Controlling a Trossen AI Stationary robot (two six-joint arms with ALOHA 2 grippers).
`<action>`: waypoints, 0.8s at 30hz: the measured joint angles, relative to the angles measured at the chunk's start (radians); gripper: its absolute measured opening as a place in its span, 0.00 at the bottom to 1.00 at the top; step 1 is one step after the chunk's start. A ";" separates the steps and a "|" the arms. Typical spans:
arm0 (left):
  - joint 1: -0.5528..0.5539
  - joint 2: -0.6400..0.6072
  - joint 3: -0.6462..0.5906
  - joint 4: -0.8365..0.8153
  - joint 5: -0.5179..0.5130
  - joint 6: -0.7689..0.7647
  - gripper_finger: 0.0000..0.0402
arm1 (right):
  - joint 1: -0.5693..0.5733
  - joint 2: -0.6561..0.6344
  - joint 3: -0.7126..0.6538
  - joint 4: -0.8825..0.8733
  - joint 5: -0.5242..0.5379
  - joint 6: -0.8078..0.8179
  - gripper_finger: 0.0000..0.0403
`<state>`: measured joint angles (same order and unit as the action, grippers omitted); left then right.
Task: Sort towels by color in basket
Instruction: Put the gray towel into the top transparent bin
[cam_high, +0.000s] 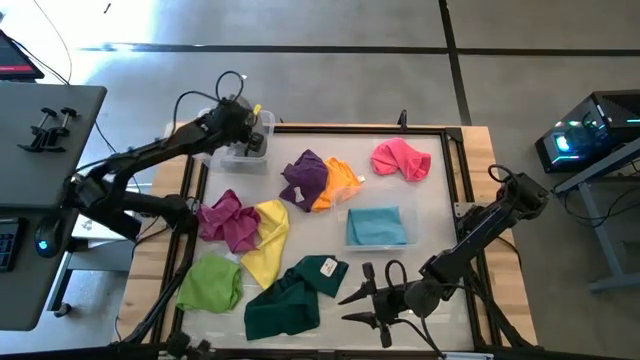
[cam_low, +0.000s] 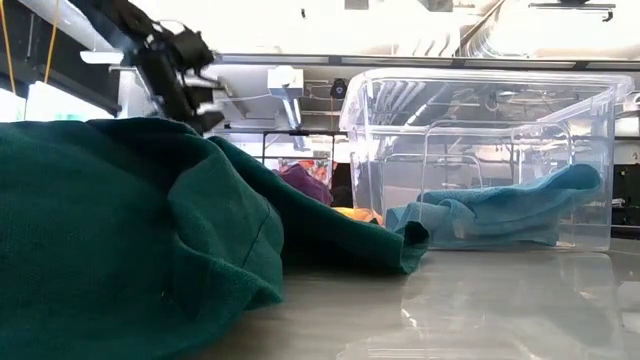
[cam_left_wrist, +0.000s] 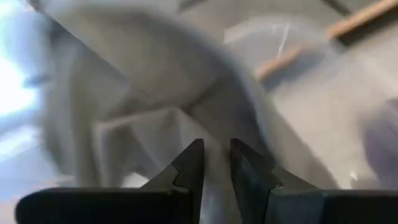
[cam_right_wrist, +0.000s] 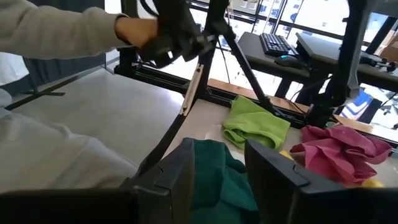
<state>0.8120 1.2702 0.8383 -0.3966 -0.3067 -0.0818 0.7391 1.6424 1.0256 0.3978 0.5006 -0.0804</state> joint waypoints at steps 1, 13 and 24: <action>0.013 0.024 0.000 -0.004 0.048 -0.003 0.14 | 0.000 0.000 0.000 -0.002 -0.001 0.006 0.34; 0.048 0.019 0.049 -0.111 0.221 0.040 0.00 | 0.000 0.000 0.000 -0.023 0.000 0.047 0.34; 0.010 -0.201 0.131 -0.228 0.219 0.032 0.05 | 0.000 0.000 0.000 -0.044 0.001 0.048 0.34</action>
<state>0.8218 1.0692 0.9691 -0.6251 -0.0877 -0.0496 0.7395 1.6424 1.0256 0.3542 0.5018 -0.0326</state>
